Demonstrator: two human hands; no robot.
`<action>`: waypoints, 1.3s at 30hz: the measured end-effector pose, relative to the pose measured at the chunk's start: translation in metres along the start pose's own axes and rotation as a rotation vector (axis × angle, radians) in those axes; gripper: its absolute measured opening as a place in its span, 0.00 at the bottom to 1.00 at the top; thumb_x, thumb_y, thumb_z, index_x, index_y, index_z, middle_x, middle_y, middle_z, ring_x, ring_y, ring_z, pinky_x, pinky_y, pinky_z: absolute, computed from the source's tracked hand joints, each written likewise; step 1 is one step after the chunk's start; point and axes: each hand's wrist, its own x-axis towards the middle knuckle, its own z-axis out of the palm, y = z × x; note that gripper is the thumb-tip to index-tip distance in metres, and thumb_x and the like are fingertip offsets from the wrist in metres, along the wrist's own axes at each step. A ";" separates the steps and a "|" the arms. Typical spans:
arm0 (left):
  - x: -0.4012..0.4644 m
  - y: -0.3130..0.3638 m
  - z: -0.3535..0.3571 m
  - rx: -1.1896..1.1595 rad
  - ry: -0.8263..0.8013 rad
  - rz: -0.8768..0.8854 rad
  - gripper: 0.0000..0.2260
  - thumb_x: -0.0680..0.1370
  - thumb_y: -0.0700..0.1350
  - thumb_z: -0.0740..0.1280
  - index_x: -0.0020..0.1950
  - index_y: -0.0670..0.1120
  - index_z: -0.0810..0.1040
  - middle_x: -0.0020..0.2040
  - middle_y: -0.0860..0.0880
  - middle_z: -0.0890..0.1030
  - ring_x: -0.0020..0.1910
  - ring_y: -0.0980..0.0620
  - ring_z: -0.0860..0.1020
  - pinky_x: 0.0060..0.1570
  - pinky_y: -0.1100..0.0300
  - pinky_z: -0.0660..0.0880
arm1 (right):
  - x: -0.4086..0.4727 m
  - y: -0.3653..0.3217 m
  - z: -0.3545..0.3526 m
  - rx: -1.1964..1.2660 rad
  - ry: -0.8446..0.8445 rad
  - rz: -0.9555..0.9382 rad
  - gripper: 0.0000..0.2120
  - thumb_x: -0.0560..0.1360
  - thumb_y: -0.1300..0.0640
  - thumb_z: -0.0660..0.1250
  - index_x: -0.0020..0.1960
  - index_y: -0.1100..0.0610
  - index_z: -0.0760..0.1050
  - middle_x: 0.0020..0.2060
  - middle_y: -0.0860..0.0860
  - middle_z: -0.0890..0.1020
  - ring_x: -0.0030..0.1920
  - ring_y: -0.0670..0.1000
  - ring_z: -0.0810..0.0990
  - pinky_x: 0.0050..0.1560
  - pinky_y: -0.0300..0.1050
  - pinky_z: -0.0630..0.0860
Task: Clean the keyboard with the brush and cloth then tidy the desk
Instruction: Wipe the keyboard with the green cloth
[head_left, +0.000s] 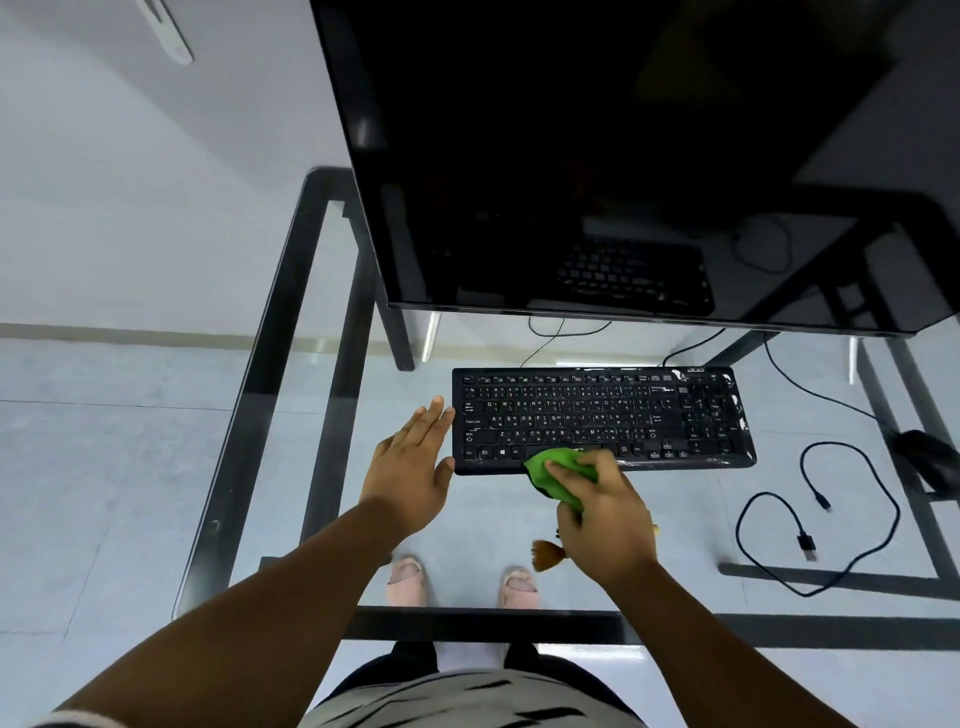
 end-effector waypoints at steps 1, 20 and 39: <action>0.000 -0.001 0.001 0.002 0.000 0.001 0.28 0.81 0.51 0.56 0.79 0.53 0.49 0.79 0.56 0.48 0.78 0.54 0.51 0.74 0.53 0.57 | 0.001 -0.007 0.002 -0.003 -0.007 -0.010 0.23 0.66 0.57 0.67 0.60 0.44 0.80 0.57 0.49 0.74 0.48 0.55 0.79 0.36 0.49 0.81; 0.000 0.012 0.000 0.099 -0.036 -0.033 0.31 0.80 0.55 0.56 0.79 0.55 0.45 0.79 0.57 0.46 0.78 0.52 0.51 0.71 0.48 0.59 | 0.005 0.000 -0.001 0.048 0.090 0.131 0.22 0.70 0.61 0.69 0.62 0.48 0.79 0.57 0.50 0.73 0.45 0.54 0.79 0.36 0.49 0.81; -0.003 0.011 -0.007 0.097 -0.065 -0.039 0.30 0.80 0.57 0.55 0.79 0.57 0.43 0.80 0.53 0.48 0.78 0.52 0.50 0.71 0.49 0.58 | -0.003 0.027 -0.005 -0.011 0.034 0.006 0.22 0.67 0.59 0.69 0.58 0.43 0.81 0.56 0.48 0.75 0.49 0.52 0.78 0.36 0.47 0.81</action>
